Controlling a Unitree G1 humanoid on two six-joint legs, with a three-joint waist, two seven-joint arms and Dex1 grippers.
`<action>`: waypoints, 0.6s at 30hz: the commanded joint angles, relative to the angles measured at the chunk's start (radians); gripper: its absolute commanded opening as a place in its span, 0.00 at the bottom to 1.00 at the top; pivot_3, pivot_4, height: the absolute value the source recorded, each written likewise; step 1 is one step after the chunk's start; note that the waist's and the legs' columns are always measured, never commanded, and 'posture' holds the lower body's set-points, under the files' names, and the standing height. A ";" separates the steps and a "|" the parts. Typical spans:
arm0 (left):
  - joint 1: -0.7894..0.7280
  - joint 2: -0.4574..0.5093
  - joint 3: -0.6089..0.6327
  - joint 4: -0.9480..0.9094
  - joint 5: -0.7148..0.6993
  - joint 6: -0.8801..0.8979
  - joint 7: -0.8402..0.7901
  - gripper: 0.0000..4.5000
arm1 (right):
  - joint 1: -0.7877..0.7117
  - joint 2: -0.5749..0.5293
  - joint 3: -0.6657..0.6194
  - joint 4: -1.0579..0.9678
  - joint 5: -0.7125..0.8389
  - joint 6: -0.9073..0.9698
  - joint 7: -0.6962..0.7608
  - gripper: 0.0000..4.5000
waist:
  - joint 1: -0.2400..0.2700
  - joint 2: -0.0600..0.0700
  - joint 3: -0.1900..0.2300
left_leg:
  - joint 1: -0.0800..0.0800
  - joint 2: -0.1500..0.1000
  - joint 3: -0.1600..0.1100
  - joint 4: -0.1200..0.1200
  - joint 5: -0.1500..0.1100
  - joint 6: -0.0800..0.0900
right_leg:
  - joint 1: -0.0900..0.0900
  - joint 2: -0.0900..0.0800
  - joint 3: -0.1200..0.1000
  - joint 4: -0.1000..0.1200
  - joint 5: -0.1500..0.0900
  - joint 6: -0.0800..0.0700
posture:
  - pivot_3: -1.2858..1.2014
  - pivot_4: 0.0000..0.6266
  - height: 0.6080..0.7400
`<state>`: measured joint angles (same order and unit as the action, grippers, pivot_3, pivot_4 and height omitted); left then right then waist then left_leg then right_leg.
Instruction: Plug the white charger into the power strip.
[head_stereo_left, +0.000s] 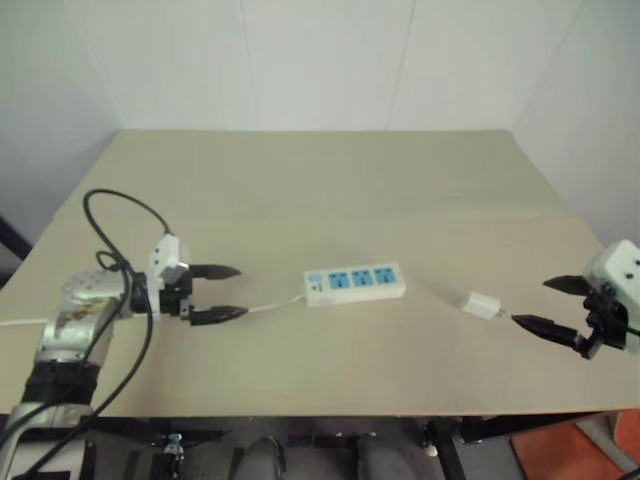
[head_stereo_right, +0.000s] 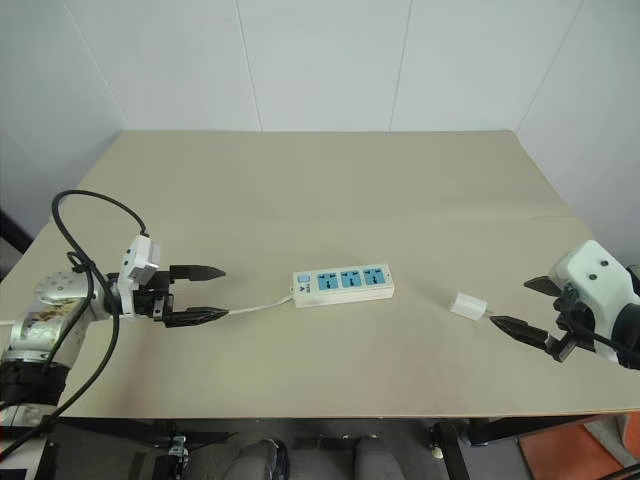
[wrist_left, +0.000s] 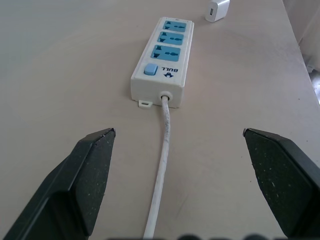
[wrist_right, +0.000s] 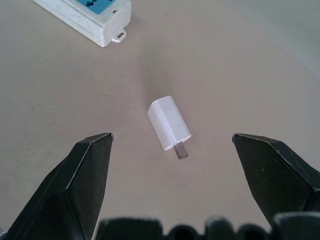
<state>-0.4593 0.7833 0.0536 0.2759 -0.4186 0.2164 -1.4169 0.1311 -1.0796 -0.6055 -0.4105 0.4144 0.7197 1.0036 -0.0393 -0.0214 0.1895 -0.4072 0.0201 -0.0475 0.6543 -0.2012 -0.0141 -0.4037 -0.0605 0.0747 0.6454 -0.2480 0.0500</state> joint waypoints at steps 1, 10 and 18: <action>-0.044 -0.006 -0.015 0.048 0.028 -0.037 -0.015 0.99 | -0.012 -0.024 -0.059 -0.045 0.023 0.019 0.010 1.00 | 0.001 0.000 0.000 | 0.000 0.000 0.000 0.000 0.000 0.000 | 0.000 0.000 0.000 0.000 0.000 0.000 | 0.52 0.24 1.00; -0.103 -0.079 -0.063 0.192 0.098 -0.173 -0.044 0.99 | -0.026 0.039 0.019 -0.256 0.111 0.112 -0.073 1.00 | 0.001 -0.001 0.000 | -0.001 0.000 -0.001 0.000 0.000 0.000 | 0.000 0.000 -0.001 0.000 0.000 0.000 | 0.52 0.24 1.00; -0.198 -0.205 -0.127 0.359 0.189 -0.271 -0.003 0.99 | -0.104 0.117 0.211 -0.348 0.136 0.153 -0.215 1.00 | 0.006 -0.002 0.000 | -0.003 -0.001 -0.002 0.005 0.000 0.000 | 0.000 -0.001 -0.001 0.000 0.002 0.003 | 0.52 0.24 1.00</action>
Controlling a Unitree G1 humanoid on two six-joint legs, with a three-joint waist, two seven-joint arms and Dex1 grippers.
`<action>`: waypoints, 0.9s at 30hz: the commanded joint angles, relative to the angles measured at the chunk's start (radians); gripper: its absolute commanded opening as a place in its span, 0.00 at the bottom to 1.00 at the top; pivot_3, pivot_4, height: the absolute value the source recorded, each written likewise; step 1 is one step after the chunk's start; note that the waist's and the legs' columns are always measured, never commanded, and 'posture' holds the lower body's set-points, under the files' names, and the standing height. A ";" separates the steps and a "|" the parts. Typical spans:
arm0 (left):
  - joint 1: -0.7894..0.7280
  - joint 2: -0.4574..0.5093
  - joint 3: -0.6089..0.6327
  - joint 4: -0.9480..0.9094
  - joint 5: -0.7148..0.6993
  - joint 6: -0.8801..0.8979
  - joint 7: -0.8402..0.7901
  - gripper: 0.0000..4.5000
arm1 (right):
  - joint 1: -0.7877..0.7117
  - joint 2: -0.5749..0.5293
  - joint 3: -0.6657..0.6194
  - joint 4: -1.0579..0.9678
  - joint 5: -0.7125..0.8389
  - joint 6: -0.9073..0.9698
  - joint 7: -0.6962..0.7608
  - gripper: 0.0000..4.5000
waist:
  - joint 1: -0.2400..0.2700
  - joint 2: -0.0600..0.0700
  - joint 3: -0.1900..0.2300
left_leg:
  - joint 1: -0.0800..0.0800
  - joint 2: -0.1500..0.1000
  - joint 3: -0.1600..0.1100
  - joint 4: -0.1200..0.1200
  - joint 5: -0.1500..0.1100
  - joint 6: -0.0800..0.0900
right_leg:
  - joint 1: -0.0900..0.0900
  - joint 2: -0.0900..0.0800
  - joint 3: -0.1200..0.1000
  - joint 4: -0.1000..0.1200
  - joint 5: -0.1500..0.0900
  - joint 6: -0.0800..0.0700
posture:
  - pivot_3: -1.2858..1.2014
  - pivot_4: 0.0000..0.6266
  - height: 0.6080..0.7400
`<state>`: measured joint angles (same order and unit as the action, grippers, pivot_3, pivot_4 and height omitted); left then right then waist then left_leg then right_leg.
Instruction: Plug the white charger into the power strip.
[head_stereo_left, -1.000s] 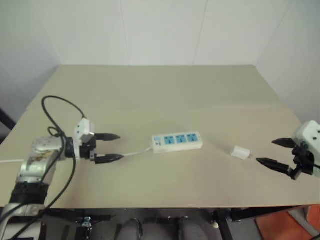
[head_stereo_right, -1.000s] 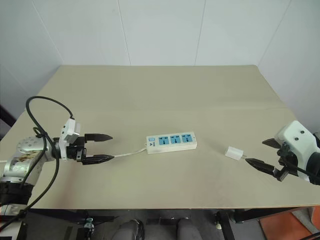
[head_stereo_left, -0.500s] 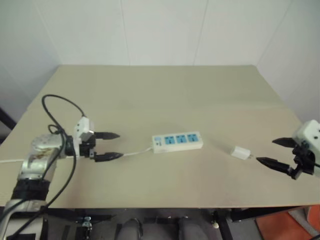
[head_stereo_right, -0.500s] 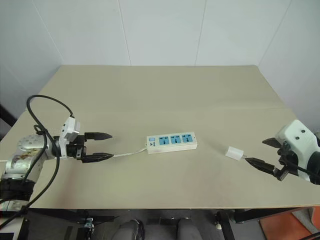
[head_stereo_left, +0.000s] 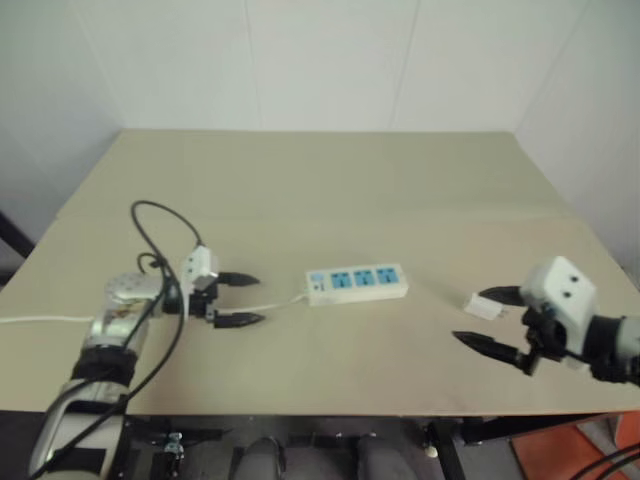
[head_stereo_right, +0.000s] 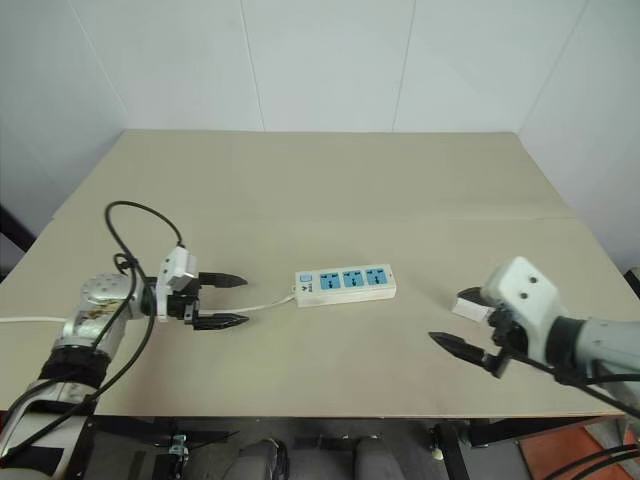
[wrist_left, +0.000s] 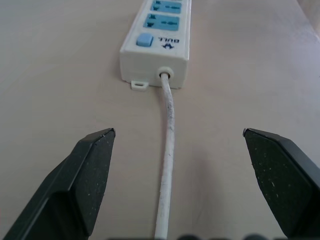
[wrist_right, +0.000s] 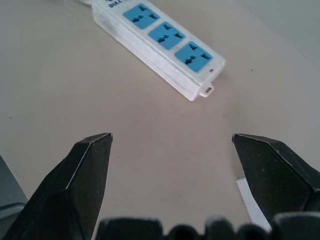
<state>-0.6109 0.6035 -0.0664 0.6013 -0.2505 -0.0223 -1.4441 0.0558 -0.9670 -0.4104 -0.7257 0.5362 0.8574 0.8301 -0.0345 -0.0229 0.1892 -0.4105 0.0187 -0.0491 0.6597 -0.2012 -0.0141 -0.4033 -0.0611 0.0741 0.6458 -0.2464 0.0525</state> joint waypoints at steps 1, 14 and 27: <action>-0.058 -0.044 -0.008 0.047 0.026 -0.035 0.036 0.99 | -0.034 0.006 0.025 -0.034 0.014 0.015 -0.047 1.00 | 0.003 0.000 0.000 | 0.000 0.000 0.000 0.000 0.000 0.000 | 0.000 0.000 0.000 0.000 0.000 0.000 | 0.52 0.24 1.00; -0.150 -0.083 -0.149 0.097 0.208 0.073 0.099 0.90 | -0.051 0.002 0.044 -0.031 0.024 0.008 -0.071 1.00 | 0.017 -0.001 -0.001 | -0.001 0.000 -0.001 0.000 0.000 0.000 | 0.000 0.000 -0.001 0.000 0.000 0.000 | 0.52 0.24 1.00; -0.057 -0.039 -0.152 -0.074 0.176 0.175 0.076 0.01 | -0.057 -0.012 0.115 -0.005 -0.015 -0.018 -0.090 1.00 | 0.015 -0.001 -0.001 | -0.001 0.000 -0.001 0.000 0.000 0.000 | 0.000 0.000 -0.001 0.000 0.000 0.000 | 0.52 0.24 1.00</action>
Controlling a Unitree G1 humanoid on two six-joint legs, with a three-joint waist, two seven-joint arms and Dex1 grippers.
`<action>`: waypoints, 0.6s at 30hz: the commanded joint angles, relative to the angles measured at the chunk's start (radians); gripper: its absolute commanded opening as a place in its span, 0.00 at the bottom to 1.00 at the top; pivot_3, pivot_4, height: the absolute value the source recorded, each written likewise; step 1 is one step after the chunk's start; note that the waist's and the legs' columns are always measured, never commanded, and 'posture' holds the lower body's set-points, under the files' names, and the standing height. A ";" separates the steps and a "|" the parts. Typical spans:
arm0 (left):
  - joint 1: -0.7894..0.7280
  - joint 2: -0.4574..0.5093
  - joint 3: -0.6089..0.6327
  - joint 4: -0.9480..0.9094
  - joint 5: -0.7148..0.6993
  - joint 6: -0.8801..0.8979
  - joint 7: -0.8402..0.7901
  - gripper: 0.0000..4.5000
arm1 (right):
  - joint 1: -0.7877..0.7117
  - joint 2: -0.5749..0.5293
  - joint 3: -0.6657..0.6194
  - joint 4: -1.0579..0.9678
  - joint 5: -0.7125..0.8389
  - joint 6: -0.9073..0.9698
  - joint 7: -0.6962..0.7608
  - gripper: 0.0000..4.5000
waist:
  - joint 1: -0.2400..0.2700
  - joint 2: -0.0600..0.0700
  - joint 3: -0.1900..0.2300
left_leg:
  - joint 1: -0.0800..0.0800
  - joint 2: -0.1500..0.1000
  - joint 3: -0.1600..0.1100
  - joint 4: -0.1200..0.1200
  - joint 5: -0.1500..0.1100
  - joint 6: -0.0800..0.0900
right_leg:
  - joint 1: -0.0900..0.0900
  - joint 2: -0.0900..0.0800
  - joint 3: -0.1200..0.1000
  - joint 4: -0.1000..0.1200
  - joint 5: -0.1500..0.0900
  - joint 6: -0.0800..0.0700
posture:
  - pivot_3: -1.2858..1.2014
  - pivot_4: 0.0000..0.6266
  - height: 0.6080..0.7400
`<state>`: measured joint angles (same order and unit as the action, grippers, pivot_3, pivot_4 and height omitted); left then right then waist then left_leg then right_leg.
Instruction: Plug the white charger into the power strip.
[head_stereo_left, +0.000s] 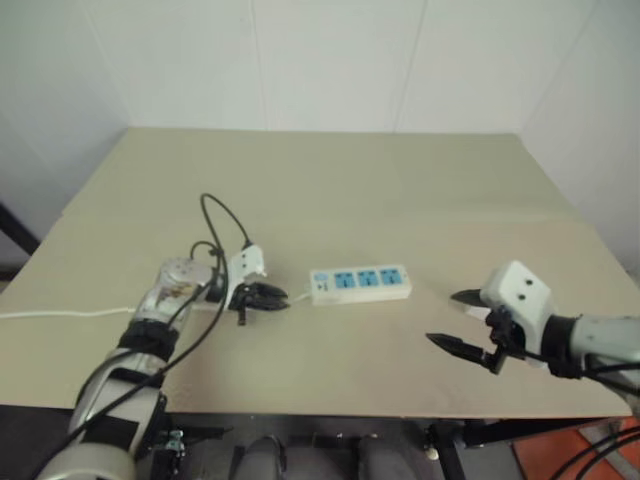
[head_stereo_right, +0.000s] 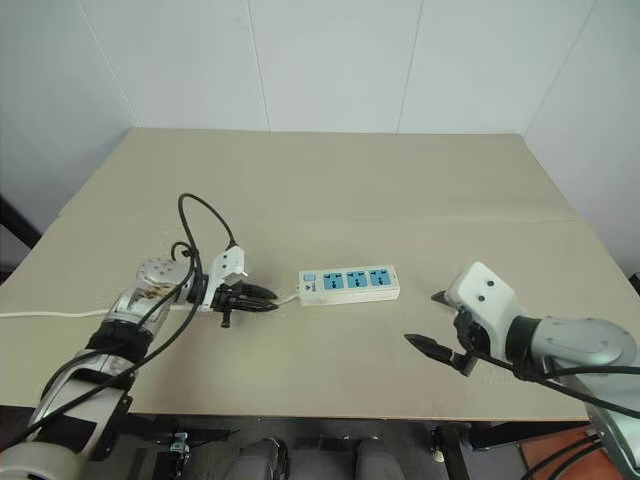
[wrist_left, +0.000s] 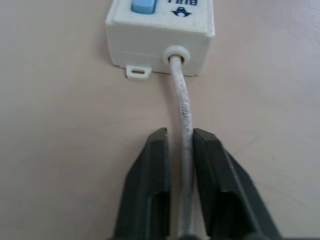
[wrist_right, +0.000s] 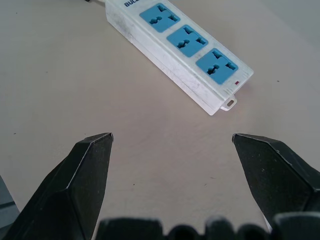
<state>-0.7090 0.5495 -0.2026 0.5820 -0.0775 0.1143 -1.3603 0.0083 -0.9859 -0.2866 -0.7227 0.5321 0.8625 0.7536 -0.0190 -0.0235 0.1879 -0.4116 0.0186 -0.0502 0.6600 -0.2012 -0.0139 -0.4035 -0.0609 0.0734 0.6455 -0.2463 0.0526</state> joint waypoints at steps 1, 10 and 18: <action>0.061 0.018 -0.010 -0.099 -0.006 0.065 0.001 0.01 | -0.009 0.009 0.000 -0.007 -0.014 -0.027 -0.016 1.00 | 0.000 0.000 0.000 | 0.000 0.000 0.000 0.000 0.000 0.000 | 0.000 0.000 0.000 0.000 0.000 0.000 | 0.52 0.24 1.00; 0.333 0.127 0.049 -0.670 -0.158 0.529 0.102 0.01 | -0.021 0.036 0.035 -0.010 -0.019 -0.029 -0.040 1.00 | -0.003 0.000 0.000 | 0.000 0.001 0.000 0.000 0.000 0.000 | 0.000 0.000 0.000 0.000 0.000 0.000 | 0.52 0.24 1.00; 0.358 0.083 0.052 -0.662 -0.136 0.510 0.291 0.07 | -0.021 0.007 0.007 0.031 -0.039 -0.048 -0.013 1.00 | 0.007 0.000 0.000 | 0.003 0.000 0.000 0.000 0.000 0.000 | 0.003 -0.001 0.000 0.000 0.000 0.000 | 0.52 0.24 1.00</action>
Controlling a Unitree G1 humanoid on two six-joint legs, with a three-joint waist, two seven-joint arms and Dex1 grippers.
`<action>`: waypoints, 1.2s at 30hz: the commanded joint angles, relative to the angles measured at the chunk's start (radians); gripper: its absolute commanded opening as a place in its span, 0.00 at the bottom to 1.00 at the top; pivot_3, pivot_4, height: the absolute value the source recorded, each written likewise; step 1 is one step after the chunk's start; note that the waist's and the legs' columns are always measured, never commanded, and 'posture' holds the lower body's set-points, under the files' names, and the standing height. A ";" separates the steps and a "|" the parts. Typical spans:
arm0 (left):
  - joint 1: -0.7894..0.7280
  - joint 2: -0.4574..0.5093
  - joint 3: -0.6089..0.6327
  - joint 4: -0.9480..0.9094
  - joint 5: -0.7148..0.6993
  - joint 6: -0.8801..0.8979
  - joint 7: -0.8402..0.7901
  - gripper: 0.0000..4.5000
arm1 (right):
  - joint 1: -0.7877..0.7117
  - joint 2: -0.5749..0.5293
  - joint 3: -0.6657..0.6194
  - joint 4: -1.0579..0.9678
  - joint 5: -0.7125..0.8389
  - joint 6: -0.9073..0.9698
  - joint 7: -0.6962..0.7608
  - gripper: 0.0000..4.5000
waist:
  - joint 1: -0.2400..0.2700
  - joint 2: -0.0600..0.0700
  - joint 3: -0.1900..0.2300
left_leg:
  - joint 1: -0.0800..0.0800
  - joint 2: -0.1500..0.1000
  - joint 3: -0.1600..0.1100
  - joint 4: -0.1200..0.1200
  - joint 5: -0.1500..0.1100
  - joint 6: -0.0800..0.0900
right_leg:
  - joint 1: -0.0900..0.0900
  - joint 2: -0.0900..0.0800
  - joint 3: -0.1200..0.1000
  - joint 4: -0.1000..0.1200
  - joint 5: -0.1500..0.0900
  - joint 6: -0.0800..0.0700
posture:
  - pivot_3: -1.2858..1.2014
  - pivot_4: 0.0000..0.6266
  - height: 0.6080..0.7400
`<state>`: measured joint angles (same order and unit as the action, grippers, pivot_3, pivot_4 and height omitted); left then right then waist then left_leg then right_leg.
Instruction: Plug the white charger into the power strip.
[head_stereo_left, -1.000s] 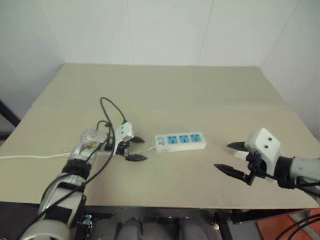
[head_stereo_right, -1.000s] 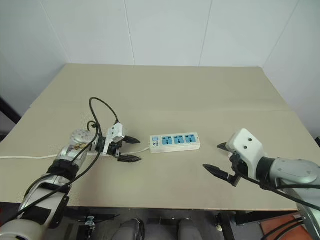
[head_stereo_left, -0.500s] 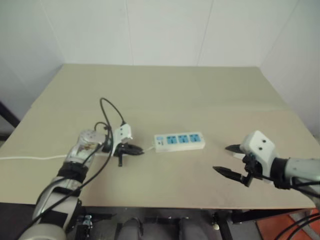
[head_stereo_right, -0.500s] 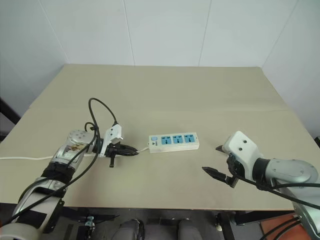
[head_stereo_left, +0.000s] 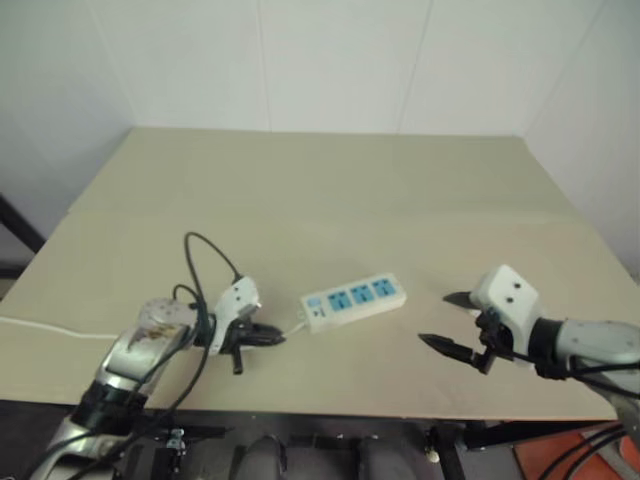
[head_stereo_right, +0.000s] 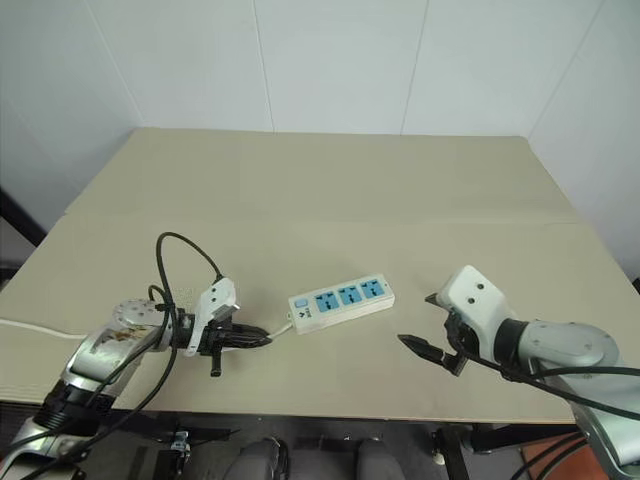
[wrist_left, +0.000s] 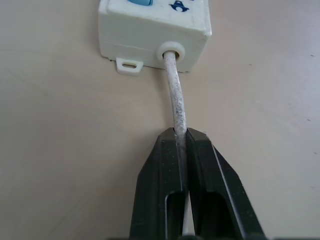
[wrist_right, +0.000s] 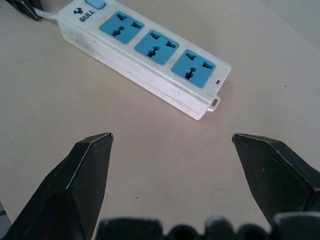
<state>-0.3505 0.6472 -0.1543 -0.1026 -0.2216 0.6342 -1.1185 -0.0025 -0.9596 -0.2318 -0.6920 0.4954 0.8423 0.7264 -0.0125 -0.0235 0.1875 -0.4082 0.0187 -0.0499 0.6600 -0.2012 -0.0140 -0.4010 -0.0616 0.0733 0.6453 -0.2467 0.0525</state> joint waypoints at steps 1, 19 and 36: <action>-0.004 -0.023 0.009 0.026 -0.004 -0.021 0.049 0.15 | -0.013 -0.023 -0.056 0.005 -0.001 -0.028 0.018 1.00 | 0.000 0.000 0.000 | 0.000 0.000 0.000 0.000 0.000 0.000 | 0.000 0.000 0.000 0.000 0.000 0.000 | 0.52 0.24 1.00; -0.068 -0.151 0.201 0.470 -0.153 -0.773 -0.201 0.99 | 0.039 0.005 -0.096 0.013 0.000 -0.048 0.037 1.00 | 0.001 0.000 0.000 | -0.002 0.000 0.000 0.000 0.000 0.000 | -0.002 0.000 0.000 -0.001 0.000 -0.001 | 0.52 0.24 1.00; -0.226 -0.317 0.176 0.832 -0.108 -1.026 -0.268 0.99 | 0.038 0.027 -0.057 -0.026 0.003 -0.047 0.005 1.00 | -0.001 -0.001 0.000 | -0.005 0.000 -0.001 0.000 0.000 0.000 | -0.002 0.000 0.000 -0.002 0.001 0.000 | 0.52 0.24 1.00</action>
<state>-0.5520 0.3293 0.0196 0.7253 -0.3324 -0.3768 -1.3864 0.0413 -0.9336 -0.2762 -0.6800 0.4933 0.8057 0.7407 -0.0132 -0.0246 0.1872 -0.4129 0.0183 -0.0506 0.6600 -0.2012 -0.0139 -0.4035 -0.0612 0.0730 0.6435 -0.2454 0.0528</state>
